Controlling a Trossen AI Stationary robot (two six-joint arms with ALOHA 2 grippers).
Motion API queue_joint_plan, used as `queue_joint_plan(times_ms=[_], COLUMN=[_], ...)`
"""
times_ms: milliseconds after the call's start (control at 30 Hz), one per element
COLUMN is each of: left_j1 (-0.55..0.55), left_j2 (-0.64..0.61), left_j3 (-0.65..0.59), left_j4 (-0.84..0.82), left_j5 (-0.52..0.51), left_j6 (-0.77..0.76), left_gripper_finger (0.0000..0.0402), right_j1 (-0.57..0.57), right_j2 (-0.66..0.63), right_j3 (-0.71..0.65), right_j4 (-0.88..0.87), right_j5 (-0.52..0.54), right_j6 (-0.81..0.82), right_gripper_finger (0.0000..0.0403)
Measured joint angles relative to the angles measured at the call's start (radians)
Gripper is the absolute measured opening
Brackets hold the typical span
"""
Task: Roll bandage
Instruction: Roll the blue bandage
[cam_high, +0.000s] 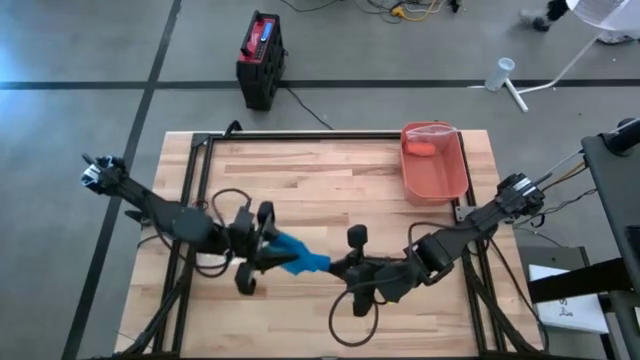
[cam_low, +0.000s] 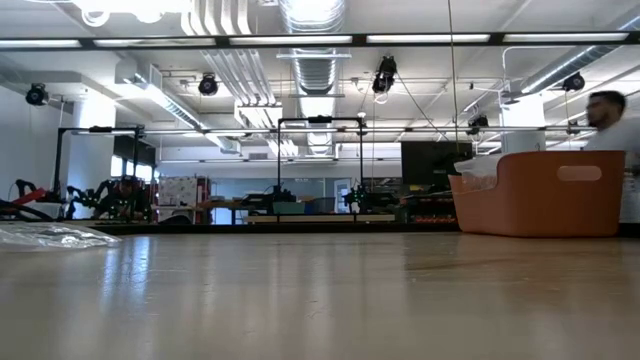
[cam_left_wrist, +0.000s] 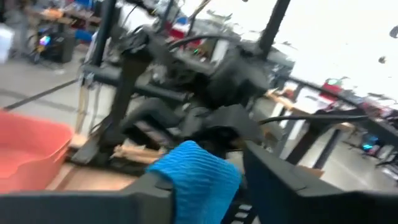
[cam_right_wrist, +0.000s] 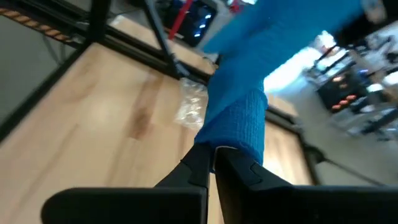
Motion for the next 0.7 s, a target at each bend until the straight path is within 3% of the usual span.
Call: queue_joint_plan(times_ms=[167,367,533,700], left_j1=[0.074,0.131,0.131,0.127], left_j2=[0.002,0.011,0.011,0.031], left_j3=[0.000,0.000,0.000,-0.008], left_j4=[-0.102,-0.257,-0.389,-0.420], left_j5=[0.017,0.164,0.203,0.371], left_j6=[-0.070,-0.117,-0.107,-0.086], left_gripper_finger=[0.0205,0.0288,0.0327,0.0343], right_j1=[0.000,0.007,0.025,0.031], right_j2=[0.039,0.074,0.064,0.063], right_j3=[-0.002,-0.004,-0.003,0.008], right_j4=[0.016,0.041,0.096,0.128], right_j5=[-0.085,-0.188,-0.277,-0.347], right_j6=[0.066,0.140,0.165,0.176], right_gripper_finger=[0.0008,0.0008,0.0008,0.0008])
